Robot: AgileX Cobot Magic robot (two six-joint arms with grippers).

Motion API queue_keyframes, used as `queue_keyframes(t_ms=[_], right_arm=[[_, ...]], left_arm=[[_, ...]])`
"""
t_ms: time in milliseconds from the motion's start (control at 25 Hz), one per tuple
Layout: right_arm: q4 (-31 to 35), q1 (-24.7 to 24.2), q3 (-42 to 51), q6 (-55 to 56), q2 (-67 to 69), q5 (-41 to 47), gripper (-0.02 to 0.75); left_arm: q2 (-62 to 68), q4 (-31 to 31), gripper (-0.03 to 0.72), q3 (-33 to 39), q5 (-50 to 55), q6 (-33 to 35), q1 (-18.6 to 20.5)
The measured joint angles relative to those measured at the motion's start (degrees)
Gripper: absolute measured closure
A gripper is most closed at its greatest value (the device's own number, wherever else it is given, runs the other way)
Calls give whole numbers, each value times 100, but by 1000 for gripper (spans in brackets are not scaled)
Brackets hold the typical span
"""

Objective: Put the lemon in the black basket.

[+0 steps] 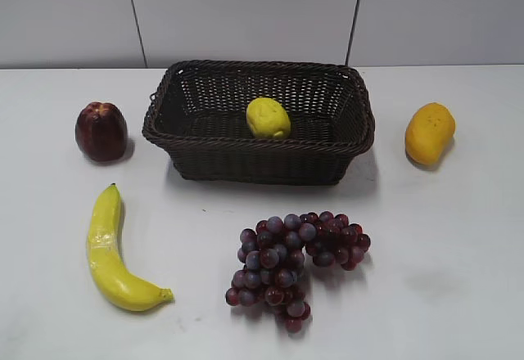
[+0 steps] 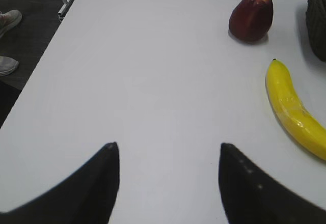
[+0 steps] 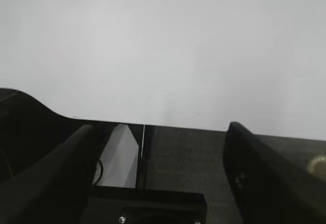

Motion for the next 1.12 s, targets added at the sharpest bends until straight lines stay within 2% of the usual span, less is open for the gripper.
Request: queue_keyframes(t_ms=[520,1120], right_arm=[[29,0,13,0,-2746,-31,164],[40,0,13,0,-4292,-26,164]], left_arm=[[0,0,233,0,0,0,0],[0,0,233,0,0,0,0]])
